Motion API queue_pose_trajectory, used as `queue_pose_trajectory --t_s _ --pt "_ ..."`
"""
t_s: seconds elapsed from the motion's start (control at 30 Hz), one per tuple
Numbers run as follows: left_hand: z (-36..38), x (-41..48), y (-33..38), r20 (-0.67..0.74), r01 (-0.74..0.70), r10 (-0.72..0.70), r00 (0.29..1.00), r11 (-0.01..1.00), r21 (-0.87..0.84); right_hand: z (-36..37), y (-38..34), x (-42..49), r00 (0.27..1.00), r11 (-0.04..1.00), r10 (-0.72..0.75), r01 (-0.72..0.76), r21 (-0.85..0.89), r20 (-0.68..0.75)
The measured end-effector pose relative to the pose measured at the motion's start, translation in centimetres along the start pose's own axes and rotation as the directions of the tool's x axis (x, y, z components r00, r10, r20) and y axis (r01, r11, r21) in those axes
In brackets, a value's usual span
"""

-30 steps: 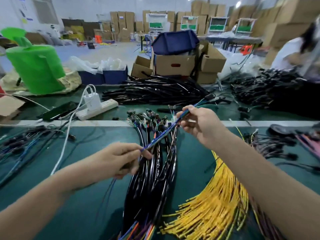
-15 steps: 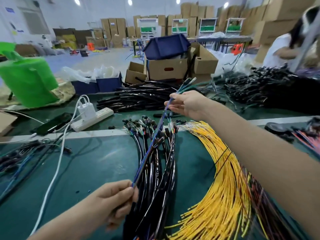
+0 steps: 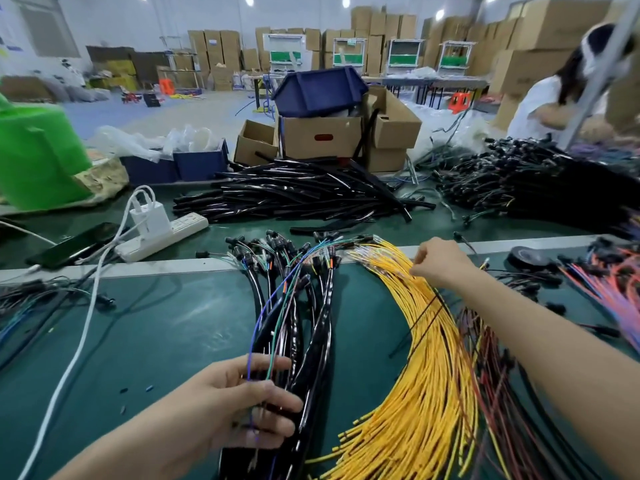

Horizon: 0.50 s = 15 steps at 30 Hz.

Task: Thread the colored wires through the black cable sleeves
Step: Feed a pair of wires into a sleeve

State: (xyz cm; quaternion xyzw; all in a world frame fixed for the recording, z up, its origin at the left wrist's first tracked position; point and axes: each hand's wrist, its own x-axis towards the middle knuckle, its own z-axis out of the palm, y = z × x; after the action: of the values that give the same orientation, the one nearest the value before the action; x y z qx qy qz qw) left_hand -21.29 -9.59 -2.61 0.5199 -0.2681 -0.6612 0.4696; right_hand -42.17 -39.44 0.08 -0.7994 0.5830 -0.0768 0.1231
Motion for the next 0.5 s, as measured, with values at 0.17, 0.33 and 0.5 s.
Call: queue_pose_trajectory --t_s 0.17,0.33,0.5 --pt "0.9 3.1 0.3 -0.257 0.023 -0.045 0.965 0.996 -0.088 0.6 0.0 0.2 0.999 0.996 -0.031 0.029 0.083 0.028" --pt "2.3 4.2 -0.4 -0.233 -0.105 0.065 0.97 0.981 -0.163 1.4 0.7 -0.5 0.998 0.995 -0.066 0.065 0.075 0.01" --pt "1.7 4.0 -1.3 -0.123 -0.217 0.192 0.974 0.944 -0.249 0.1 1.1 -0.5 0.988 0.988 -0.074 0.092 0.126 -0.138"
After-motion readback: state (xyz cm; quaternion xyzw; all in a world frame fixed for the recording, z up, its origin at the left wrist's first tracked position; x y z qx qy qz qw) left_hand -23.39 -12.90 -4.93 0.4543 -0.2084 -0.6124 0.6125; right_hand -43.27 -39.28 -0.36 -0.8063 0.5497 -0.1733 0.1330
